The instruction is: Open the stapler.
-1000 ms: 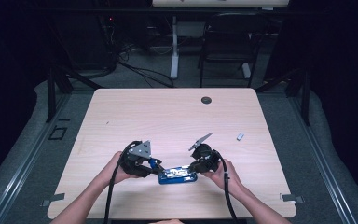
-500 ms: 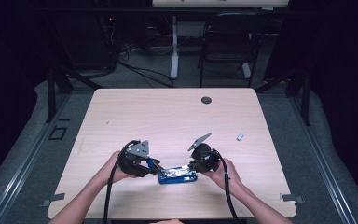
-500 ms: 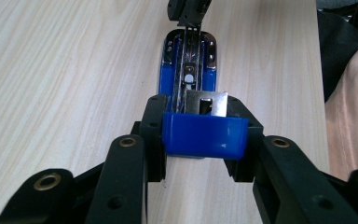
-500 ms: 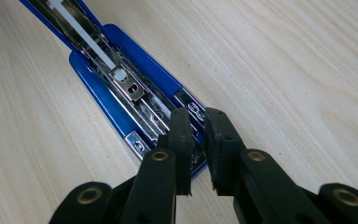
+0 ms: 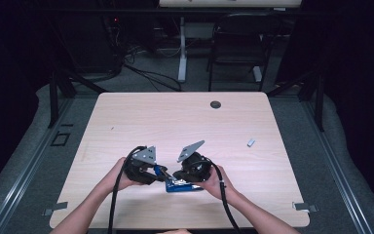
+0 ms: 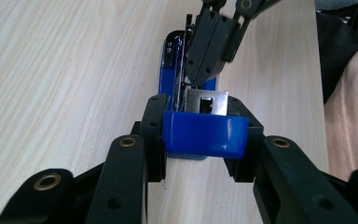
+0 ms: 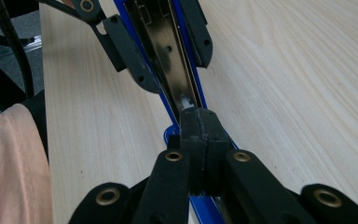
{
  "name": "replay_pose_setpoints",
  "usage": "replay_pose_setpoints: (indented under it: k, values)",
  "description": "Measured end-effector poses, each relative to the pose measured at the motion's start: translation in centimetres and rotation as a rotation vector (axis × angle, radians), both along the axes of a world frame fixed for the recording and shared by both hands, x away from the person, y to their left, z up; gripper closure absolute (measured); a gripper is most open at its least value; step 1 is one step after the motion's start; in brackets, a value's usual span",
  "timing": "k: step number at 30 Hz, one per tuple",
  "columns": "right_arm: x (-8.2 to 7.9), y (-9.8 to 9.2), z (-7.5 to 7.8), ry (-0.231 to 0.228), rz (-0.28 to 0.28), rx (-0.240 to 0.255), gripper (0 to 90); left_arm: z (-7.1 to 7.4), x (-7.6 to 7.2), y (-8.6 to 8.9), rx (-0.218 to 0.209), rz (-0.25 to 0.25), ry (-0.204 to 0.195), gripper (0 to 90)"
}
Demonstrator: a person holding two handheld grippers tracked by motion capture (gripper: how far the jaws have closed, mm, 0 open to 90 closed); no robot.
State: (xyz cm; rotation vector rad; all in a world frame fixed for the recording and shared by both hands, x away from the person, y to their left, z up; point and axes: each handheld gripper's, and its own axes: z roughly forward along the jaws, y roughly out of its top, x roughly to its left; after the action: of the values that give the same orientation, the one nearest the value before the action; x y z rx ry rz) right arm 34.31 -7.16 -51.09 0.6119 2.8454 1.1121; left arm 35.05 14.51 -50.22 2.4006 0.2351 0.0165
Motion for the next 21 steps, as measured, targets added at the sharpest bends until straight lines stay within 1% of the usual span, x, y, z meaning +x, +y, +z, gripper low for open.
replay_pose_setpoints:
  k: [1,2,4,5,7,8,9,10,11,12,15,17,21]
  values:
    - [0.1,0.2,-0.1,0.007,0.005,0.003,90.0,0.0,0.0,0.0,0.001,-0.001,0.000,65.5]
    - [0.1,0.3,-0.4,0.015,0.010,0.024,90.0,0.0,0.0,0.0,0.002,-0.002,-0.001,65.4]
    - [0.3,0.5,-0.6,0.015,0.017,0.026,90.0,0.0,0.1,0.0,-0.001,-0.003,0.002,65.4]
    - [0.3,0.6,-0.7,0.023,0.013,0.038,90.0,0.0,0.1,0.1,-0.002,-0.002,0.005,65.4]
    - [0.4,0.8,-0.9,0.019,0.031,0.031,90.0,0.0,0.1,0.0,0.000,-0.001,0.002,65.4]
    - [0.5,1.0,-1.0,0.015,0.040,0.018,90.0,0.0,0.1,0.0,-0.001,-0.001,0.003,65.4]
    - [0.5,1.2,-1.1,0.017,0.041,0.022,90.0,0.0,0.1,0.0,0.002,-0.002,0.004,65.3]
    - [0.5,1.3,-1.2,0.009,0.040,0.010,90.0,0.0,0.1,0.1,0.001,0.002,0.006,65.3]
    - [0.6,1.3,-1.2,0.012,0.043,0.013,90.0,-0.1,0.1,0.1,-0.007,0.005,0.007,65.2]
    - [0.7,1.3,-1.3,0.022,0.043,0.023,90.0,-0.1,0.1,0.1,-0.007,0.005,0.007,65.1]
    - [0.8,1.2,-1.3,0.021,0.048,0.014,90.0,0.0,0.2,0.0,-0.009,0.008,0.014,64.9]
    - [0.9,1.2,-1.5,0.027,0.046,0.028,90.0,-0.1,0.2,0.0,-0.014,0.014,0.018,64.5]
    - [0.9,1.1,-1.4,0.026,0.055,0.024,90.0,-0.2,0.3,0.0,-0.032,0.023,0.028,63.3]
